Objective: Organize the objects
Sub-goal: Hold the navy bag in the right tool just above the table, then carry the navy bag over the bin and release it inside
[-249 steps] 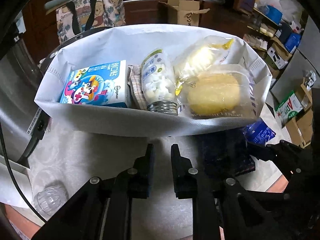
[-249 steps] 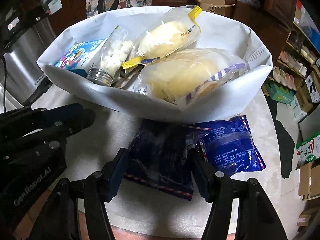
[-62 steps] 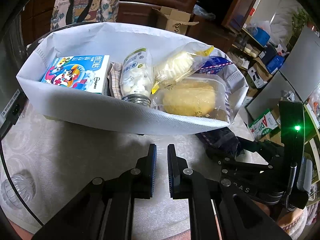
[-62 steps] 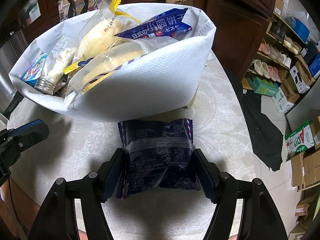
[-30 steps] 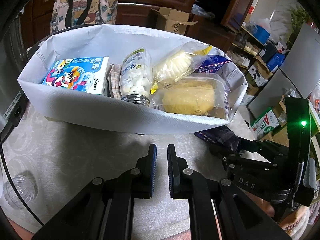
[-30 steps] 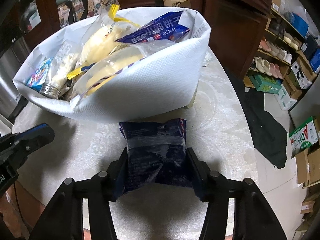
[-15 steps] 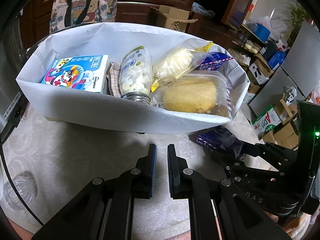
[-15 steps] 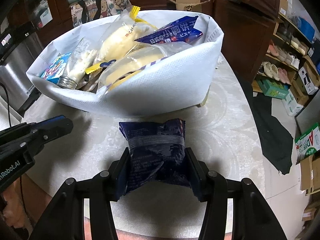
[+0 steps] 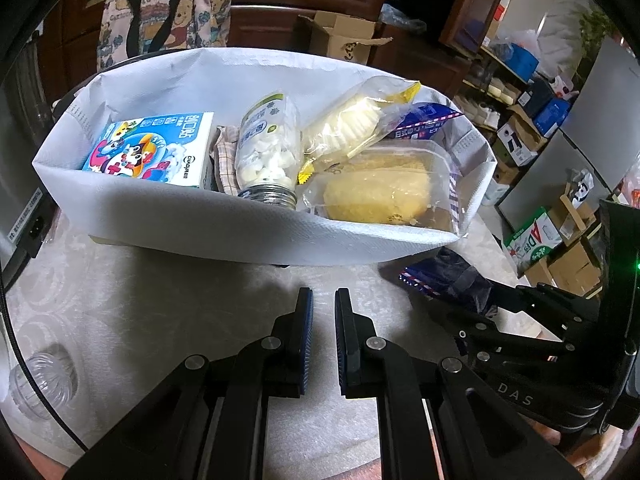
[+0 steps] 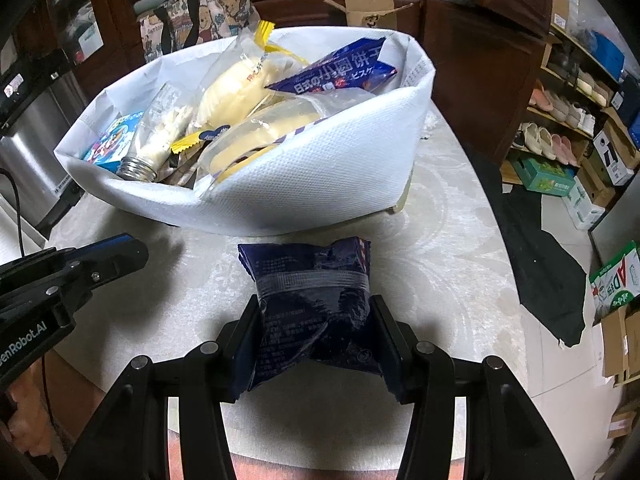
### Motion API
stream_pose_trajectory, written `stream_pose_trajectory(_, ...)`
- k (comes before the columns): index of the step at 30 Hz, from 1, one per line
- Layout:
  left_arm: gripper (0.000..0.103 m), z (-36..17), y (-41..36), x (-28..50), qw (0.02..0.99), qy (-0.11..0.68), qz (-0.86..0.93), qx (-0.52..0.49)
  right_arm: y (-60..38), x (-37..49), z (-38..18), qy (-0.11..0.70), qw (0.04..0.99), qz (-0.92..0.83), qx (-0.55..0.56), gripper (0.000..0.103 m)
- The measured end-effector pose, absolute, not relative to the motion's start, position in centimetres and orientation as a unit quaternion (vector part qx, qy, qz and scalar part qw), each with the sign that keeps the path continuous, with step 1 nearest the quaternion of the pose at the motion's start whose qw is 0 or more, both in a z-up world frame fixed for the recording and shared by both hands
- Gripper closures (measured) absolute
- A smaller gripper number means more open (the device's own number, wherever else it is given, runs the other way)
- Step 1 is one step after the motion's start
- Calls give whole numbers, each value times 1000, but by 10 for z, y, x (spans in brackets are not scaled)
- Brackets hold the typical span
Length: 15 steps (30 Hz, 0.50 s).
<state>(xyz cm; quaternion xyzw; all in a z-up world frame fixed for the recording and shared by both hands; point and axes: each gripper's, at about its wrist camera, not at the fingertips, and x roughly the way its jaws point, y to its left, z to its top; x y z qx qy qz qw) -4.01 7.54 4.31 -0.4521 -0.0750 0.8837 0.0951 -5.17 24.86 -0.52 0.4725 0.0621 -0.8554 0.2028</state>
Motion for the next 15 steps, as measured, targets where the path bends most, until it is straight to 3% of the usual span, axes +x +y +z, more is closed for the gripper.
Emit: stream_pose_trajectory(15,94,59,83,-33,120,-70,897,-420,282,-21,40,39,161,-882,442,53)
